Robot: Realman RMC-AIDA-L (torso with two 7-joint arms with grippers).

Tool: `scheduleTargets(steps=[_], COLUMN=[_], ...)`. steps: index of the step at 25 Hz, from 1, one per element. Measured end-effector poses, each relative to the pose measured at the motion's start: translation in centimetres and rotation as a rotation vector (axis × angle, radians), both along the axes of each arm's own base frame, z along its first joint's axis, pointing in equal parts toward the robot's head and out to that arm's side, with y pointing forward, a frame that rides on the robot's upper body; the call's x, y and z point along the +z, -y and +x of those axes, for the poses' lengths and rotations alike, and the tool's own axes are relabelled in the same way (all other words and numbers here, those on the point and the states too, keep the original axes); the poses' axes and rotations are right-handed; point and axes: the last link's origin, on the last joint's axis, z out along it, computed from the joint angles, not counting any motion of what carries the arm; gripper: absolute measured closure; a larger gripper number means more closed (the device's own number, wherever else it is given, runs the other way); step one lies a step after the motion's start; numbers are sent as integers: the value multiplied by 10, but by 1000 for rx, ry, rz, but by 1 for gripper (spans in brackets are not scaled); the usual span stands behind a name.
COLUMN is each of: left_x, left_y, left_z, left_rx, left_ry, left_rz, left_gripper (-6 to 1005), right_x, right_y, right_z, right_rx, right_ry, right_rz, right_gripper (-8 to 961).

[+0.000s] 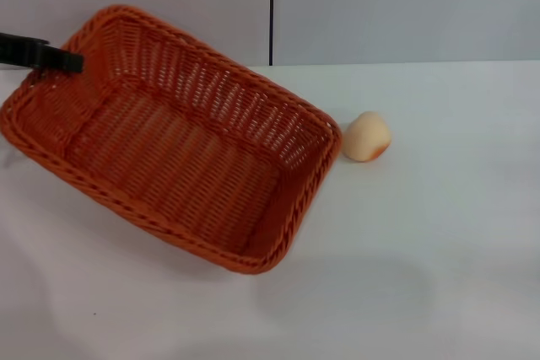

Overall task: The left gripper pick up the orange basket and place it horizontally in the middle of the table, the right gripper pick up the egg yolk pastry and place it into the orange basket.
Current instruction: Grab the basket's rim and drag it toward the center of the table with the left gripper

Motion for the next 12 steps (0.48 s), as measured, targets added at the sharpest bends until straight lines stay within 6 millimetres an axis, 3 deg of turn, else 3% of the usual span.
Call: scheduleTargets(steps=[3,12], left_x=[11,17], left_y=[11,25], left_z=[-10,-24], left_rx=[59,107], left_ry=[77,127], left_rz=[22,39], left_gripper=[826,825], right_x=[0,2], right_y=[0,-8], right_z=[1,-1], right_rx=[-3,3], right_ry=[-1,5], right_rz=[-2,-7], right_gripper=[378,380])
